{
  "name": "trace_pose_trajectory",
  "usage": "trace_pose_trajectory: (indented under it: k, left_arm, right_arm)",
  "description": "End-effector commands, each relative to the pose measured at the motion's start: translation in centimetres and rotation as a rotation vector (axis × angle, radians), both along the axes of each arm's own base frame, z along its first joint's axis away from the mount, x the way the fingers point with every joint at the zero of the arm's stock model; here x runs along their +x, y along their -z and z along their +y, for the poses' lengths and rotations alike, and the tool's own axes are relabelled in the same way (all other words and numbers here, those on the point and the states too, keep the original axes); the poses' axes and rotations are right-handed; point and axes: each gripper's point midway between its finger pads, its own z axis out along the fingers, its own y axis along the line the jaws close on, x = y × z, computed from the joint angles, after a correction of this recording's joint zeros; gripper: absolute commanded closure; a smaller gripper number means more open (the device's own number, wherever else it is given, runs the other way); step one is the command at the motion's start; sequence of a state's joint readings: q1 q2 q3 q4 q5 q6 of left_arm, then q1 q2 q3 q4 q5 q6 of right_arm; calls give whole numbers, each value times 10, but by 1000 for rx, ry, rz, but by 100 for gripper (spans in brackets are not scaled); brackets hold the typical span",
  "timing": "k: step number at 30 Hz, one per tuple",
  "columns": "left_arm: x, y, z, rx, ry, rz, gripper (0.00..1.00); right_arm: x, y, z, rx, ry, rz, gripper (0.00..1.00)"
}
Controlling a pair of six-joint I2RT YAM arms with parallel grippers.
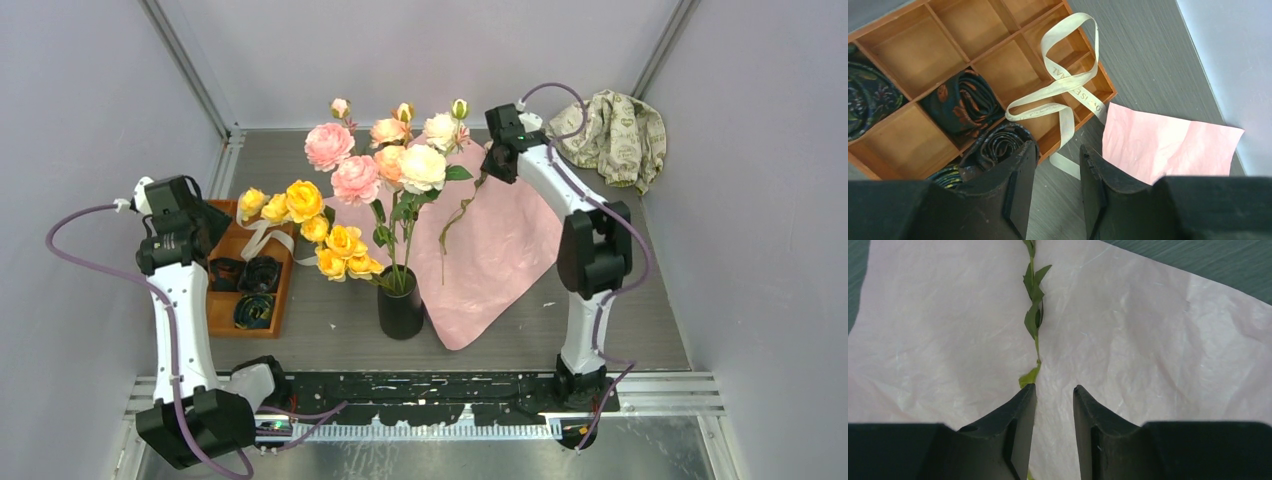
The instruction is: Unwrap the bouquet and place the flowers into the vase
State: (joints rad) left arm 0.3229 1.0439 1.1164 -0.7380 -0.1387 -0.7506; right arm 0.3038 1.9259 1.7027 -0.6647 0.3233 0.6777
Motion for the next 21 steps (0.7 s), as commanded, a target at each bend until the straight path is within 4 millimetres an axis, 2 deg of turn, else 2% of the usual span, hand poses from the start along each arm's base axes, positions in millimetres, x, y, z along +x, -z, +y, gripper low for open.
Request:
trace_pose_trajectory:
  k: [1,5,11,21]
  left_arm:
    - [-7,-33,10,82,-19,-39,61]
    - [-3,-35,8,85,5,-47,61]
    - [5,-28,4,58,33,-48,62]
    - [6,-32,0,51,52,-61,62]
  right_arm:
    - [25,9,15,16,-60,21,61]
    - [39,33,20,9,-66,59,62]
    - [54,54,25,-11,-80,97,61]
    - [62,97,27,-38,-86,176,61]
